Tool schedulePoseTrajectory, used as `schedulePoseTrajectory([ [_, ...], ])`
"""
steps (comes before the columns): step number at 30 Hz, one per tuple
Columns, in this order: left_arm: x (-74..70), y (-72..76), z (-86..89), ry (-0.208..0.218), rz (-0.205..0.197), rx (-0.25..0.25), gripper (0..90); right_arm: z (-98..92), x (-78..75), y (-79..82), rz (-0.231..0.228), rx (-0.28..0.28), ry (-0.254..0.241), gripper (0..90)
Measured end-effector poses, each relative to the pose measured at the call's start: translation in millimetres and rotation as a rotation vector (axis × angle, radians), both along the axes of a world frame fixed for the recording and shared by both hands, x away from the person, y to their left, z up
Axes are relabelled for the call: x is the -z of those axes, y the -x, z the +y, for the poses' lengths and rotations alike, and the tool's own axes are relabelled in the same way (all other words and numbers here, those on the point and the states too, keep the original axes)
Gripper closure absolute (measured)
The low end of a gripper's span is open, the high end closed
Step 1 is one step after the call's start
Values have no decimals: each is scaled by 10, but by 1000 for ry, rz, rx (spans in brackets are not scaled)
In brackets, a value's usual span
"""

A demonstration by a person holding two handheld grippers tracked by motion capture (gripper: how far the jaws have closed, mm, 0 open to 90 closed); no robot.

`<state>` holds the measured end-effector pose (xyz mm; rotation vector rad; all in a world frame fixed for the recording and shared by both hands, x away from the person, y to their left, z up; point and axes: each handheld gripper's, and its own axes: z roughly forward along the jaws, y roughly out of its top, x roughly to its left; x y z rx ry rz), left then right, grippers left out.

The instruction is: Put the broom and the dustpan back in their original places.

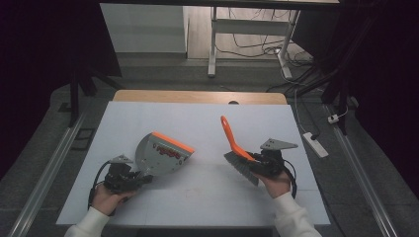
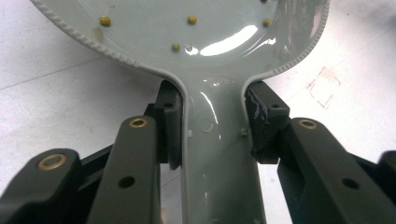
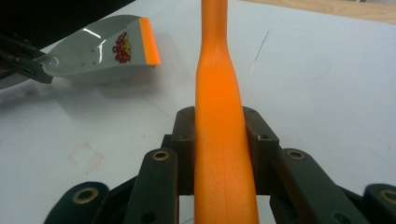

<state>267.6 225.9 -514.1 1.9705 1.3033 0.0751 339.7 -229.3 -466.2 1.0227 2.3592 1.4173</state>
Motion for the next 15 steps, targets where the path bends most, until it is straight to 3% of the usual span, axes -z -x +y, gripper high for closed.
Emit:
schedulePoseTrajectory([
  [15, 28, 69, 17, -6, 11, -169, 614, -240, 59, 100, 83, 6, -24, 701],
])
